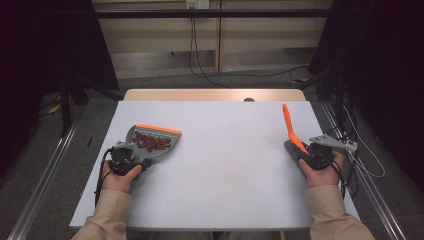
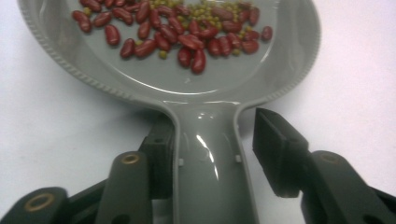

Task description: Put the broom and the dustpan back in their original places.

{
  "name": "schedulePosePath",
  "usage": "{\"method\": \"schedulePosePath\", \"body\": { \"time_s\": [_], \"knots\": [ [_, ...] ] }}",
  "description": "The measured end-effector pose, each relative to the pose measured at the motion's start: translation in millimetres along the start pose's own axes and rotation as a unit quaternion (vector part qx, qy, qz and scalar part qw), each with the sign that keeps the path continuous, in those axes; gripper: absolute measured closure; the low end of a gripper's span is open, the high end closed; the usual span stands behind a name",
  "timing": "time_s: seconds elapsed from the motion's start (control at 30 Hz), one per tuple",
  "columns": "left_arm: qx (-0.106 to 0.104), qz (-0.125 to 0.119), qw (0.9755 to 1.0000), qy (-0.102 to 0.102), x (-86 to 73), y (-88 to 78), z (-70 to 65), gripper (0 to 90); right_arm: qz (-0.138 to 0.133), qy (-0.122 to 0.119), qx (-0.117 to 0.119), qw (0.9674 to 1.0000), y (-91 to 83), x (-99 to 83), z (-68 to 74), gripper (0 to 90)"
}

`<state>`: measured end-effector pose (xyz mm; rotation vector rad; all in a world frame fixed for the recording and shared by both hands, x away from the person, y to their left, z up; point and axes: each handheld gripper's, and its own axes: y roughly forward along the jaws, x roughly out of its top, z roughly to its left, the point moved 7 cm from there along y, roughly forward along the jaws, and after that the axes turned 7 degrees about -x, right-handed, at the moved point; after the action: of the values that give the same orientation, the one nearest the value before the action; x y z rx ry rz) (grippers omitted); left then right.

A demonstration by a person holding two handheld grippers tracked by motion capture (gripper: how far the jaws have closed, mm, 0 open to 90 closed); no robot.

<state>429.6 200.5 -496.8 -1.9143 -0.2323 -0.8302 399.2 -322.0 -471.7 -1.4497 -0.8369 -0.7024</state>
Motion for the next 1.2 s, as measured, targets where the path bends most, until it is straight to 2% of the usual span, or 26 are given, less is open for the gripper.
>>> {"method": "schedulePosePath", "body": {
  "time_s": [0.27,0.37,0.57,0.73,1.2],
  "knots": [
    [-0.015,-0.002,0.9999,-0.008,0.0,-1.8,-5.1,43.8,-0.002,0.021,0.014,0.9997,-1.5,0.5,5.0,69.1],
    [-0.018,-0.005,0.9998,-0.008,0.1,-1.7,-7.6,41.1,-0.002,0.017,0.017,0.9997,-1.4,0.6,8.7,68.9],
    [-0.037,-0.005,0.9993,-0.005,0.2,-1.2,-14.2,40.8,0.0,0.025,0.027,0.9993,-0.9,1.0,14.9,68.2],
    [-0.041,-0.004,0.9991,0.0,0.4,-0.7,-16.4,40.8,0.0,0.031,0.032,0.999,-0.7,1.3,18.9,67.5],
    [-0.052,-0.01,0.9986,-0.001,1.6,2.5,-21.0,40.8,0.0,0.025,0.036,0.999,1.1,0.3,32.3,64.1]
  ]
}}
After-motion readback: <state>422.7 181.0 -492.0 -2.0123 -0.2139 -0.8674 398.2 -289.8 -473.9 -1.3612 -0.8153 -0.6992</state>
